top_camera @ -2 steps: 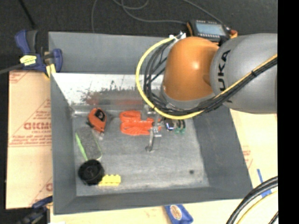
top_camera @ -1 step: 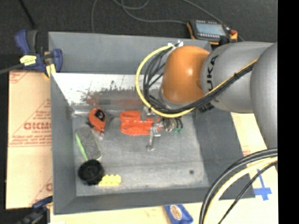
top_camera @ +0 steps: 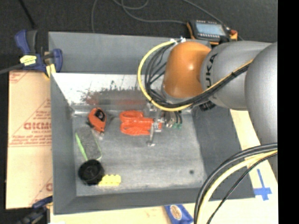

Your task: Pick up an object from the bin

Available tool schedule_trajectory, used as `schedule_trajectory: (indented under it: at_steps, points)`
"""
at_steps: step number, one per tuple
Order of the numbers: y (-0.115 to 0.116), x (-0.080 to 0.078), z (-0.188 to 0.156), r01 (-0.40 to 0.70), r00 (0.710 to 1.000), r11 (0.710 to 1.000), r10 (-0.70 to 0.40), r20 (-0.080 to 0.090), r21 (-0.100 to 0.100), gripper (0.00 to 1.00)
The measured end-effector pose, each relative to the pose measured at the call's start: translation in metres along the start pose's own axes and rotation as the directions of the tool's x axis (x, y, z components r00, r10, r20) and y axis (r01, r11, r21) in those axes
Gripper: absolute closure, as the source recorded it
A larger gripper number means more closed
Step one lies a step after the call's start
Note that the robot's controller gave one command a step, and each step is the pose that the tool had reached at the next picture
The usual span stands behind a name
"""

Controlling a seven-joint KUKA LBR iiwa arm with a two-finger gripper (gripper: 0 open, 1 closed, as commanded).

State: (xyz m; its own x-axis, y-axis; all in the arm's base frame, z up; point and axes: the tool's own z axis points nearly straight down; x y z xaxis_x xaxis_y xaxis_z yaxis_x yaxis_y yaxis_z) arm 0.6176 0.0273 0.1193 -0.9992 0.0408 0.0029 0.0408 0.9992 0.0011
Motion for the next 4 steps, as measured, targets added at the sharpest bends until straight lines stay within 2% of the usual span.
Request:
schedule_trajectory:
  at_steps: [1, 2, 3, 4]
  points:
    - [-0.012, -0.013, -0.016, 0.03, 0.999, 1.0, -0.03, 0.01, 0.002, 0.0]
    - [-0.008, -0.008, 0.049, -0.138, 0.99, 0.99, 0.138, 0.011, -0.001, 0.0]
    - [-0.006, -0.021, 0.046, -0.082, 0.997, 0.997, 0.082, 0.009, 0.001, 1.0]
    - [-0.006, -0.021, 0.046, -0.082, 0.997, 0.997, 0.082, 0.009, 0.001, 1.0]
